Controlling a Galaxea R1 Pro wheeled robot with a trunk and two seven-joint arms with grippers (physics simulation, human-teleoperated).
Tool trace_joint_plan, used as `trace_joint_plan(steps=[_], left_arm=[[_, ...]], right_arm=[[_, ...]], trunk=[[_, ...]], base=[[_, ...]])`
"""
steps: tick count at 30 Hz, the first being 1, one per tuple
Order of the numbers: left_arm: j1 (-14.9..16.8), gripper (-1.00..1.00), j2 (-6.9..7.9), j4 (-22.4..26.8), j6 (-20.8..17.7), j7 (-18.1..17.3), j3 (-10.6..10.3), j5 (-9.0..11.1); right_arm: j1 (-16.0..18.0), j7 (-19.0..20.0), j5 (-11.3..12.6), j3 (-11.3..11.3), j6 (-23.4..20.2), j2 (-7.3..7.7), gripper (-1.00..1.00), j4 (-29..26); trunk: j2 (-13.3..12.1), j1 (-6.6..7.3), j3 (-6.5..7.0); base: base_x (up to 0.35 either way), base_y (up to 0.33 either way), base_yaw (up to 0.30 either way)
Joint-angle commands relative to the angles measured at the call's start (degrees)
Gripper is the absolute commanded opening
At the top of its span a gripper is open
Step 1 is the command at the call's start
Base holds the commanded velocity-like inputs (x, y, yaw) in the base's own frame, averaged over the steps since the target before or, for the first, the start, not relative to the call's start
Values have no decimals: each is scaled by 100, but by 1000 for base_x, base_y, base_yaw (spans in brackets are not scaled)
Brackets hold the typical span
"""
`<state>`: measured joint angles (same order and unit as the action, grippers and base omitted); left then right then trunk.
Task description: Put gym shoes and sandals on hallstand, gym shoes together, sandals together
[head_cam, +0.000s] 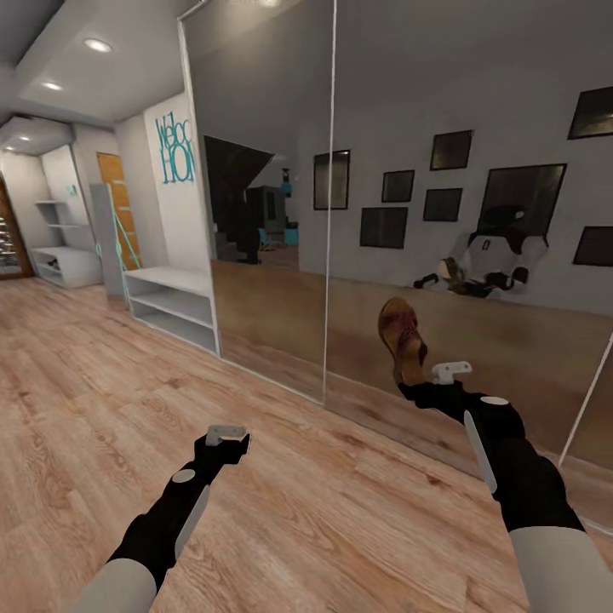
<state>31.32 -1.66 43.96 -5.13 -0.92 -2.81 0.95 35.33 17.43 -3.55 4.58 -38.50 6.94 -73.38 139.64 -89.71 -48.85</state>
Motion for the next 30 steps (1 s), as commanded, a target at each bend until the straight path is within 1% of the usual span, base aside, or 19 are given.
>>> trace_joint_plan(steps=[1,6,10,30], left_arm=[[1,100,-1,4,-32,-8,0,10],[3,100,0,1,-31,-11,0,12],[3,100,1,-40,-27,-13,0,13],[5,100,1,-71,-23,-13,0,10]], right_arm=[[2,25,-14,8,-34,1,-100,-10],[3,24,-14,8,-34,1,-100,-8],[5,23,-14,8,-34,1,-100,-7],[3,25,-14,8,-34,1,-100,-2]], trunk=[[3,-1,-4],[3,-1,6],[3,-1,14],[3,-1,55]], base=[[257,0,289],[319,50,289],[300,159,289],[237,232,289]])
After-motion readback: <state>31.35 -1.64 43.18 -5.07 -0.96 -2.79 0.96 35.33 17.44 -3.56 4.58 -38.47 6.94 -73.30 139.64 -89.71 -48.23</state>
